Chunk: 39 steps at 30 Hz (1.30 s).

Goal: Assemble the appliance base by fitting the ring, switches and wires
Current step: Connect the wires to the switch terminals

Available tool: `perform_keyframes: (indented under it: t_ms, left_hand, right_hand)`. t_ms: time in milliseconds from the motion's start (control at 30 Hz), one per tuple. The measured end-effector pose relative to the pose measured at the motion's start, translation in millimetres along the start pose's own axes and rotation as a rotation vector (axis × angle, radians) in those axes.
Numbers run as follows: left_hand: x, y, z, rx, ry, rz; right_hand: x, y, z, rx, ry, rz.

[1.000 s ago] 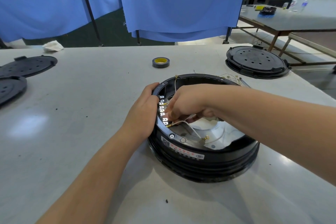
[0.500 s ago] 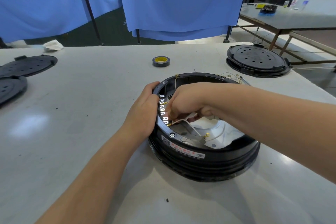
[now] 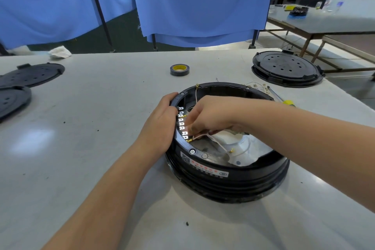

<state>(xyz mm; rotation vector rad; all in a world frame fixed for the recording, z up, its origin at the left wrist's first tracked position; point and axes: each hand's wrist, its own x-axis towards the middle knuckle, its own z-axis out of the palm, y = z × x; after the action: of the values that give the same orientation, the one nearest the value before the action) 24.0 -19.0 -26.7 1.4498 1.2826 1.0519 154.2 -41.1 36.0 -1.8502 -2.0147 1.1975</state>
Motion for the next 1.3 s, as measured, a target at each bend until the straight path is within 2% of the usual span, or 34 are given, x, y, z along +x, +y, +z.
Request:
perform_keyframes:
  t_ms: [167,333,433,667,967,1300]
  left_hand:
    - [-3.7,1.5,1.8,0.009,0.006,0.023]
    - [-3.0,0.8,1.4,0.009,0.014,0.047]
    - [-2.8,1.2,2.2,-0.01,0.015,0.045]
    - [-1.9,0.8,3.0,-0.055,0.022,0.023]
    - [-4.9,2.6,2.1,-0.049,0.002,0.038]
    - [-4.3,2.2,2.5,-0.067,0.009,0.036]
  right_hand:
    - [-10.0,15.3,2.6,0.105,0.131,-0.12]
    - [-27.4,17.9,-3.4,-0.083,0.185,-0.262]
    - [-32.1,18.3,0.9,-0.285,0.184,-0.288]
    - [-28.7,16.8,12.3,-0.455,0.227,-0.354]
    - [-25.7,17.3,16.3,-0.447,0.236,-0.405]
    - [-22.6,20.8,13.0,-0.368,0.241,-0.37]
